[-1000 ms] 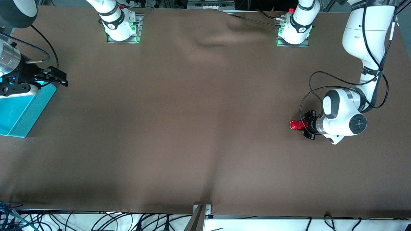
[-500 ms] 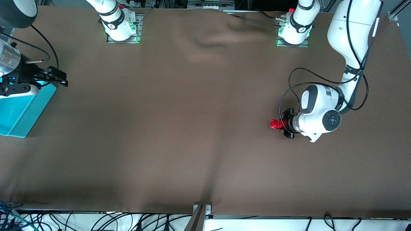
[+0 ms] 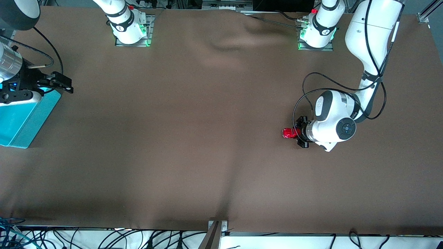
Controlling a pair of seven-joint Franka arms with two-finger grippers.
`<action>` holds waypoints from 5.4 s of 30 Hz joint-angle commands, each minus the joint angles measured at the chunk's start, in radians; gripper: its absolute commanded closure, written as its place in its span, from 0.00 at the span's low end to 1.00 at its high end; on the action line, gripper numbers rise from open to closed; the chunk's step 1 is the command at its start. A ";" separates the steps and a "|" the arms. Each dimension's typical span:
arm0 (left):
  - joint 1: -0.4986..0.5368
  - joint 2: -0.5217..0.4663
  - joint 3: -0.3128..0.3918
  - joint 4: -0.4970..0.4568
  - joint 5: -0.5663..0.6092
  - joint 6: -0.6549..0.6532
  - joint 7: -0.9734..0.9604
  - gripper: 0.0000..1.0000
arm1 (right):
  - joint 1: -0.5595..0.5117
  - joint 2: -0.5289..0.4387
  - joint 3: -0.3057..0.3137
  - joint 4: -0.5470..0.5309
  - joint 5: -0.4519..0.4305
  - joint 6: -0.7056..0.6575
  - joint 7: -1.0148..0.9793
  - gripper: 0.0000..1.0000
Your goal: Wind red beetle toy and store in blue box
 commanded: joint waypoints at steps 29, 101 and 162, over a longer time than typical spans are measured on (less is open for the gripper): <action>0.081 0.049 0.007 -0.009 0.035 0.046 0.138 1.00 | -0.002 -0.004 0.003 -0.005 0.013 0.001 -0.005 0.00; 0.221 0.073 0.013 -0.003 0.104 0.040 0.341 0.61 | -0.002 -0.004 0.004 -0.005 0.013 0.003 -0.003 0.00; 0.231 -0.221 -0.007 0.373 0.110 -0.467 1.255 0.01 | -0.002 -0.004 0.006 -0.005 0.013 0.003 -0.003 0.00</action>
